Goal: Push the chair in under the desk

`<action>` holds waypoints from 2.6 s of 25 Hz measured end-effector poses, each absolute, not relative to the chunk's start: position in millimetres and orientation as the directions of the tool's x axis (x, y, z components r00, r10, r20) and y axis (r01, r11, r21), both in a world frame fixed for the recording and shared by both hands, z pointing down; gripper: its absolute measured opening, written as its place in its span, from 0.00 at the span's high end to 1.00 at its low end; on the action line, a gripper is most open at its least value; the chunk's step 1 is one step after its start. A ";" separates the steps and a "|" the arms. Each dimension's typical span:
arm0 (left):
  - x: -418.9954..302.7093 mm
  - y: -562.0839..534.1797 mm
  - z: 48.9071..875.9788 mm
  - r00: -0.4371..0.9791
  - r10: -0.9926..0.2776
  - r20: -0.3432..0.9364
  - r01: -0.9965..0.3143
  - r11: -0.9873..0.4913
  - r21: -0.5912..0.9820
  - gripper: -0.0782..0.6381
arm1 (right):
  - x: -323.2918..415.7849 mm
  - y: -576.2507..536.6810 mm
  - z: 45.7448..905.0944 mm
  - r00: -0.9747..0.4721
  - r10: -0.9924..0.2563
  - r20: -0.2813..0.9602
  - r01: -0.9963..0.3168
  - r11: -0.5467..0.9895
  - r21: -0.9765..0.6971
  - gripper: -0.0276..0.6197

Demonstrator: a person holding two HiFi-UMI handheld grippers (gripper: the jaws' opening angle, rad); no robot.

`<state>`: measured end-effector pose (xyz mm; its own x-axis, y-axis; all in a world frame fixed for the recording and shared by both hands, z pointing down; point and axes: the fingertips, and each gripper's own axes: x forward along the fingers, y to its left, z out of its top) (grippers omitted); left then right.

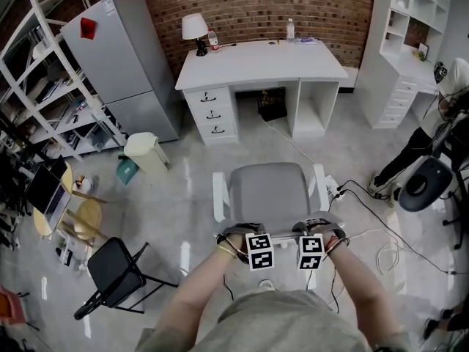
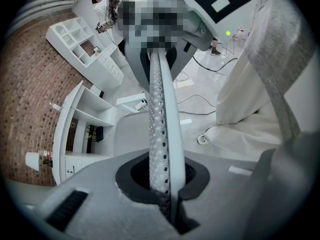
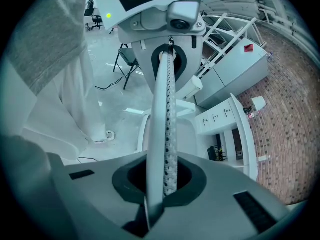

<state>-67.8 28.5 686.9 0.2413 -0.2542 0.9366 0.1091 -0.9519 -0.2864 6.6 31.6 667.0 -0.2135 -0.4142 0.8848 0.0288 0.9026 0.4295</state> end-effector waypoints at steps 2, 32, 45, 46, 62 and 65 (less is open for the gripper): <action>-66.8 25.6 686.5 0.242 -0.255 0.936 0.110 -0.951 -0.288 0.85 | 7.9 28.6 667.0 -0.211 -0.419 0.883 0.028 0.901 0.434 0.93; -61.8 -16.3 686.0 0.243 -0.260 0.935 0.114 -0.949 -0.294 0.86 | 13.9 -15.9 667.8 -0.190 -0.444 0.875 0.029 0.889 0.457 0.93; -57.7 -50.8 687.6 0.240 -0.261 0.935 0.117 -0.948 -0.295 0.86 | 18.6 -50.7 668.7 -0.189 -0.464 0.865 0.034 0.878 0.478 0.93; -58.4 -54.1 687.6 0.239 -0.260 0.936 0.118 -0.949 -0.294 0.86 | 18.1 -54.0 668.6 -0.189 -0.465 0.865 0.034 0.877 0.479 0.93; -66.3 -91.8 685.9 0.236 -0.254 0.938 0.129 -0.948 -0.290 0.86 | 10.9 -90.0 666.2 -0.188 -0.476 0.859 0.035 0.871 0.490 0.93; -63.0 -99.9 685.5 0.236 -0.259 0.937 0.125 -0.948 -0.294 0.86 | 14.3 -97.9 666.5 -0.188 -0.469 0.863 0.036 0.875 0.483 0.93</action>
